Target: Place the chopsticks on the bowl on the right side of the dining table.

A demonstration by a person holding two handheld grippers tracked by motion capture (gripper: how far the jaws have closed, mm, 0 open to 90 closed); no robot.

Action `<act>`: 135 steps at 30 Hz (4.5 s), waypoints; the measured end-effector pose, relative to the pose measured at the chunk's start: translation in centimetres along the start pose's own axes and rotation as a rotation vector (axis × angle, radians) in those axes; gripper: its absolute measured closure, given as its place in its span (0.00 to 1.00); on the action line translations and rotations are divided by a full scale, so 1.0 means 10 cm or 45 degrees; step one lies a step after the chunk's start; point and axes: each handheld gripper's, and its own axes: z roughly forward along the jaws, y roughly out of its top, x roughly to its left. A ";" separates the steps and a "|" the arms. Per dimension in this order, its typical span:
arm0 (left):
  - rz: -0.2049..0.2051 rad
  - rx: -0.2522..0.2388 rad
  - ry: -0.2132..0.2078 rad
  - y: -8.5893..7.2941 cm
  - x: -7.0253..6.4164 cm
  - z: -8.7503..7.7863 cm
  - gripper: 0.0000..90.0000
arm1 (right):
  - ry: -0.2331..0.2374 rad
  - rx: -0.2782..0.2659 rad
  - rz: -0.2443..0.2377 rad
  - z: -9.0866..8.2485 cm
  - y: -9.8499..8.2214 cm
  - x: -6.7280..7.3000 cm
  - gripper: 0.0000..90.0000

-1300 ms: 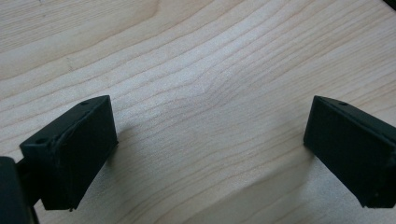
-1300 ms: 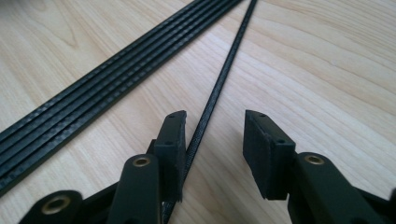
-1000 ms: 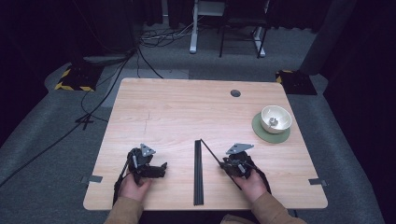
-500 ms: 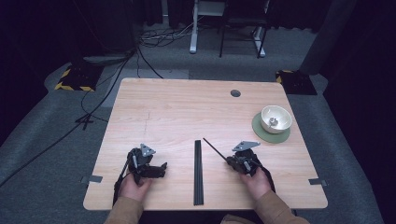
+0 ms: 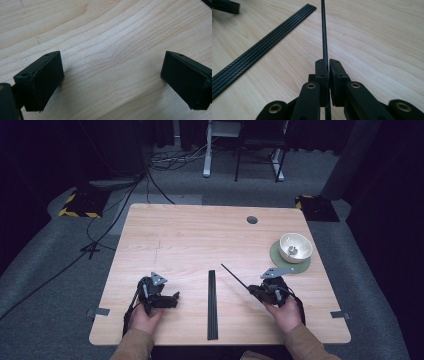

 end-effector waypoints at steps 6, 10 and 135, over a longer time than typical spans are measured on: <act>-0.008 -0.004 0.002 0.01 0.00 0.01 0.05 | 0.037 -0.055 -0.045 -0.25 0.07 -0.05 0.96; -0.010 -0.004 0.001 0.01 0.00 0.02 0.05 | 0.035 -0.090 -0.056 -0.44 0.13 -0.12 0.96; -0.032 -0.004 0.019 0.01 -0.02 0.02 0.05 | 0.073 -0.216 -0.177 -0.76 0.70 -0.18 0.62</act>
